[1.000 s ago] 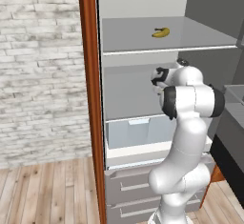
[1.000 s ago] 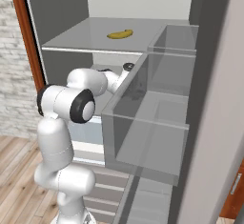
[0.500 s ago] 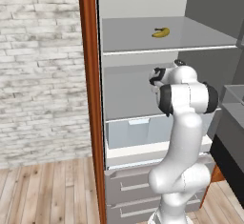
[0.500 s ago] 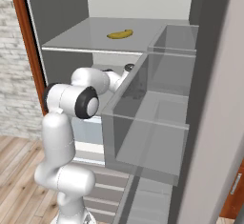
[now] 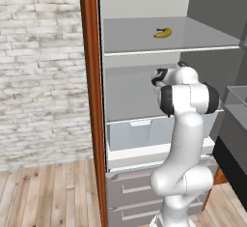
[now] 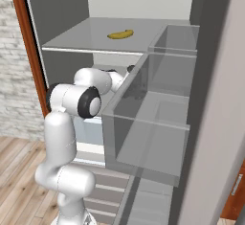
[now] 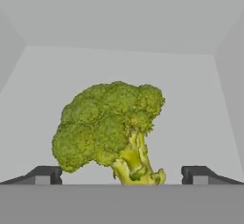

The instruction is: Place the cold items (banana and broccoli) from the fridge in one tupperware on the dining counter. Place the warm items (kebab skewer and hot dog) in the stove area in another tupperware.

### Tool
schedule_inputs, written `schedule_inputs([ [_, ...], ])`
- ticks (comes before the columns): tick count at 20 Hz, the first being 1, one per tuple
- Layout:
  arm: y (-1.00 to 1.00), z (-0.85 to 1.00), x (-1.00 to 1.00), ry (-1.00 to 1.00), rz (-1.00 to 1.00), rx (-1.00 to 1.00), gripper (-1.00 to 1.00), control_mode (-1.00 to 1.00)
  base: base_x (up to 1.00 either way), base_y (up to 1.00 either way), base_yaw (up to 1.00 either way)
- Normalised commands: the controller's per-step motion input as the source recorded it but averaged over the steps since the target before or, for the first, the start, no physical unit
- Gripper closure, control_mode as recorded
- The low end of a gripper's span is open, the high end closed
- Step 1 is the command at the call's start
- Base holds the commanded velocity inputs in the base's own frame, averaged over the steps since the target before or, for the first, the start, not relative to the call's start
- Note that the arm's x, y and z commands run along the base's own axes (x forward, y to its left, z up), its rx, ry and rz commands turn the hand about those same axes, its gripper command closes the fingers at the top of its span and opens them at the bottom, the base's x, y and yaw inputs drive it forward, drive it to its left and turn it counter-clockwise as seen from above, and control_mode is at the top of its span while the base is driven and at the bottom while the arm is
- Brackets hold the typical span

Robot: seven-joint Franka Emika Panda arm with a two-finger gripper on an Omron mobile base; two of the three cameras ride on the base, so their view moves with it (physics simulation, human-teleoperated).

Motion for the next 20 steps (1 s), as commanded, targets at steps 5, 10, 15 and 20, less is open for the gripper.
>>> schedule_inputs([
  [5, 0.0, 0.04, 0.09, 0.02, -0.06, 0.0, -1.0, -1.0, 0.0, 0.0, 0.0],
  [10, 0.0, 0.0, 0.28, 0.0, -0.01, 0.0, -1.0, -1.0, 0.0, 0.0, 0.0],
  [15, 0.0, -0.19, 0.25, 0.0, 0.0, 0.0, -1.0, -1.0, 0.0, 0.0, 0.0],
  [20, 0.0, -0.33, 0.04, 0.0, 0.0, -0.03, 1.0, -1.0, 0.0, 0.0, 0.0],
])
